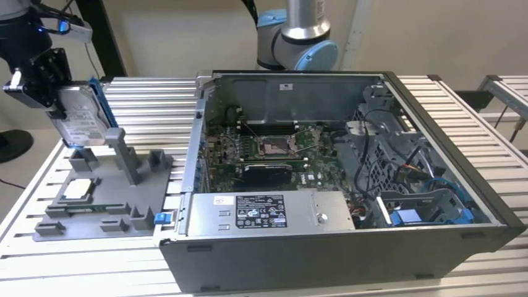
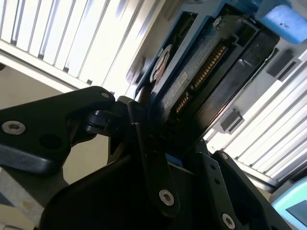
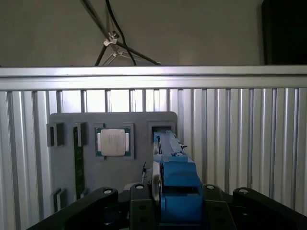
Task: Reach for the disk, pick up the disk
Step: 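Pick up the disk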
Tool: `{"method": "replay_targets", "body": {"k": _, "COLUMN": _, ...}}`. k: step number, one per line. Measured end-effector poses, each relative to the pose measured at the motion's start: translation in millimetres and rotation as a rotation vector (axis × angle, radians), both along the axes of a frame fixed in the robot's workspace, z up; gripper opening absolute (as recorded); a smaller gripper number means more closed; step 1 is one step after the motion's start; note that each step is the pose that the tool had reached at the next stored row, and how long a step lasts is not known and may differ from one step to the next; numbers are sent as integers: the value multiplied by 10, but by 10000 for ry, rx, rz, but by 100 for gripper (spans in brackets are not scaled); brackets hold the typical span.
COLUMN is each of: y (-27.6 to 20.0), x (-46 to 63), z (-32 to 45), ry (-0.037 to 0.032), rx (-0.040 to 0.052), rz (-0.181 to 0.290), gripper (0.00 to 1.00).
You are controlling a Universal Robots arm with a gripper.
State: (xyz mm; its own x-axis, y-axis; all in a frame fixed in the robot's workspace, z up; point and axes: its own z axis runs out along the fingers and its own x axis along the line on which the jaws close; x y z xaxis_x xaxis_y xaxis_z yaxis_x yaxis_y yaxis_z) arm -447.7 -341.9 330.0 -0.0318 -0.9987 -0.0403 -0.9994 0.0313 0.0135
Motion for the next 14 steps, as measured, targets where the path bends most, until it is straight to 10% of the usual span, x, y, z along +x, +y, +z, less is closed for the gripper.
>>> {"method": "replay_targets", "body": {"k": 14, "y": 0, "x": 0, "z": 198, "ry": 0, "rx": 0, "rz": 0, "gripper": 0}}
